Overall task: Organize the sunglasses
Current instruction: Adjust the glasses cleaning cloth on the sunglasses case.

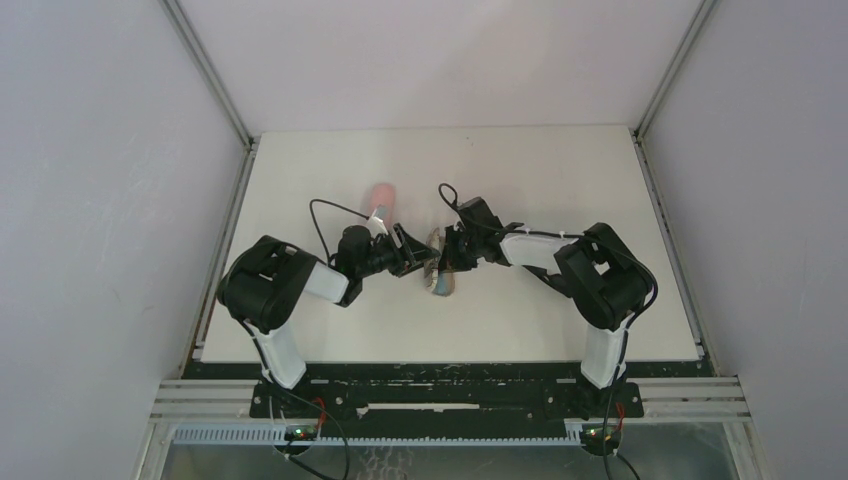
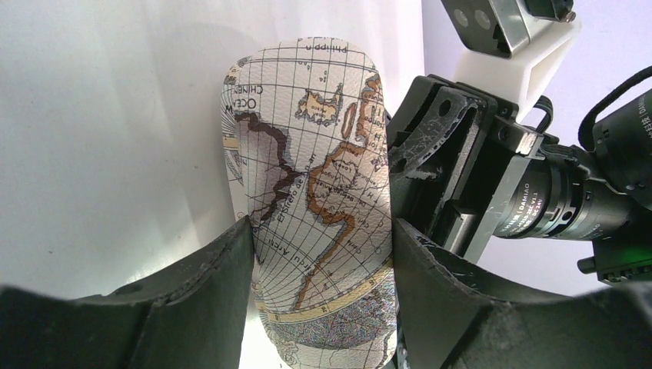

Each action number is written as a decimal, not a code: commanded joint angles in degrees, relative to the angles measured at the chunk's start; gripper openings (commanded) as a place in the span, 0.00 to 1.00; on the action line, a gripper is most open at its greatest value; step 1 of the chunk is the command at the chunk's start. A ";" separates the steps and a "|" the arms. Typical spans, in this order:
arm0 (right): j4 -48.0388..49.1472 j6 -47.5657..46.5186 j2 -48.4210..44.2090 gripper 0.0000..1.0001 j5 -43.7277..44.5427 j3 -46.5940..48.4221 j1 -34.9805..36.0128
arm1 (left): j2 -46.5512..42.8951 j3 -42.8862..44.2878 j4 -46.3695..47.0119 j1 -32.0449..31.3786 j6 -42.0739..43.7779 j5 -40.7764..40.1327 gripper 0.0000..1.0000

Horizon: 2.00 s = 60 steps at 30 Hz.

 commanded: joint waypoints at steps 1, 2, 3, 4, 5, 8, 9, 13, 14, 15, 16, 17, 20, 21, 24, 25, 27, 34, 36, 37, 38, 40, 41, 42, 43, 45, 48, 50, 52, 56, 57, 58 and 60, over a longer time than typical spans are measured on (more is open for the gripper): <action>2.73 0.18 -0.67 0.00 -0.95 1.99 0.35 | -0.41 0.94 3.98 -0.24 -0.69 1.64 0.32; 2.90 0.14 -0.69 0.00 -1.12 2.00 0.36 | -0.41 0.95 3.98 -0.24 -0.69 1.67 0.32; 2.91 0.12 -0.64 0.00 -1.27 2.00 0.38 | -0.41 0.93 4.02 -0.23 -0.69 1.68 0.32; 2.84 0.07 -0.57 0.00 -1.38 2.00 0.36 | -0.41 0.90 3.99 -0.26 -0.69 1.68 0.32; 2.84 0.04 -0.42 0.00 -1.61 2.12 0.35 | -0.42 0.91 3.99 -0.24 -0.67 1.68 0.32; 2.87 -0.10 -0.20 0.00 -2.22 2.33 0.44 | -0.32 0.97 3.98 -0.26 -0.75 1.68 0.32; 2.90 -0.24 -0.15 0.00 -2.32 2.35 0.51 | -0.32 1.04 3.98 -0.25 -0.75 1.68 0.32; 3.63 -0.52 -0.37 0.00 -2.93 2.35 0.68 | -0.41 0.97 4.03 -0.25 -0.77 1.77 0.32; 3.89 -0.55 -0.26 0.00 -3.42 2.33 0.70 | -0.41 0.97 3.99 -0.24 -0.75 1.77 0.32; 4.16 -0.52 -0.13 0.00 -3.85 2.35 0.72 | -0.41 0.93 3.98 -0.24 -0.77 1.73 0.32; 4.30 -0.44 -0.02 0.00 -4.27 2.35 0.71 | -0.48 0.91 4.07 -0.28 -0.75 1.69 0.32; 4.53 -0.37 0.14 0.00 -4.61 2.35 0.71 | -0.49 0.84 3.99 -0.24 -0.77 1.68 0.32; 4.69 -0.13 0.75 0.00 -5.25 2.35 0.71 | -0.45 0.80 4.02 -0.24 -0.76 1.68 0.32; 4.49 -0.15 1.00 0.00 -5.35 2.40 0.72 | -0.49 0.79 3.99 -0.24 -0.65 1.68 0.32; 2.79 -0.29 1.73 0.00 -4.84 3.10 0.71 | -0.44 0.79 3.98 -0.26 -0.69 1.68 0.32; 2.49 -0.36 1.78 0.00 -4.70 3.14 0.73 | -0.46 0.79 4.00 -0.26 -0.70 1.68 0.32; 1.96 -0.32 1.72 0.00 -3.89 3.19 0.65 | -0.52 0.79 3.98 -0.22 -0.74 1.68 0.32; -3.17 -1.69 -0.23 0.00 2.50 3.62 0.53 | -0.67 0.77 3.98 -0.23 -0.76 1.59 0.31; -5.00 -2.25 -0.69 0.00 4.60 3.88 0.53 | -0.67 0.79 3.98 -0.22 -0.77 1.56 0.31; -5.69 -2.56 -1.03 0.00 5.53 3.95 0.53 | -0.67 0.79 3.98 -0.19 -0.82 1.51 0.31; -6.34 -2.72 -1.29 0.00 6.15 3.95 0.49 | -0.67 0.79 3.98 -0.23 -0.86 1.58 0.31; -7.30 -3.15 -1.82 0.00 7.44 3.95 0.53 | -0.67 0.80 3.98 -0.28 -0.84 1.59 0.31; -7.68 -3.28 -2.13 0.00 7.81 3.98 0.53 | -0.67 0.80 3.97 -0.21 -0.78 1.59 0.31; -7.85 -3.48 -2.38 0.00 8.11 3.96 0.53 | -0.63 0.79 3.98 -0.24 -0.81 1.59 0.31; -7.89 -3.48 -2.61 0.00 8.18 3.98 0.53 | -0.59 0.79 3.98 -0.24 -0.78 1.59 0.31; -8.18 -3.62 -3.09 0.00 8.53 3.94 0.58 | -0.58 0.79 3.97 -0.16 -0.84 1.52 0.31; -8.40 -3.72 -3.85 0.00 9.23 3.94 0.62 | -0.67 0.66 4.02 -0.12 -0.77 1.49 0.31; -8.08 -3.97 -4.10 0.00 8.47 3.93 0.73 | -0.61 0.70 3.98 -0.15 -0.73 1.58 0.31; -7.32 -4.05 -3.98 0.00 6.84 3.93 0.83 | -0.51 0.73 3.98 -0.19 -0.73 1.59 0.31; -5.28 -3.86 -3.22 0.00 3.34 3.96 1.14 | -0.50 0.71 3.99 -0.19 -0.77 1.59 0.31; -4.88 -3.72 -3.04 0.00 2.78 3.94 1.19 | -0.57 0.66 4.05 -0.15 -0.73 1.59 0.31; -4.53 -3.46 -2.90 0.00 2.34 3.98 1.27 | -0.58 0.62 4.05 -0.16 -0.76 1.59 0.31; -4.15 -3.30 -2.70 0.00 1.69 3.97 1.30 | -0.67 0.62 4.01 -0.15 -0.77 1.59 0.31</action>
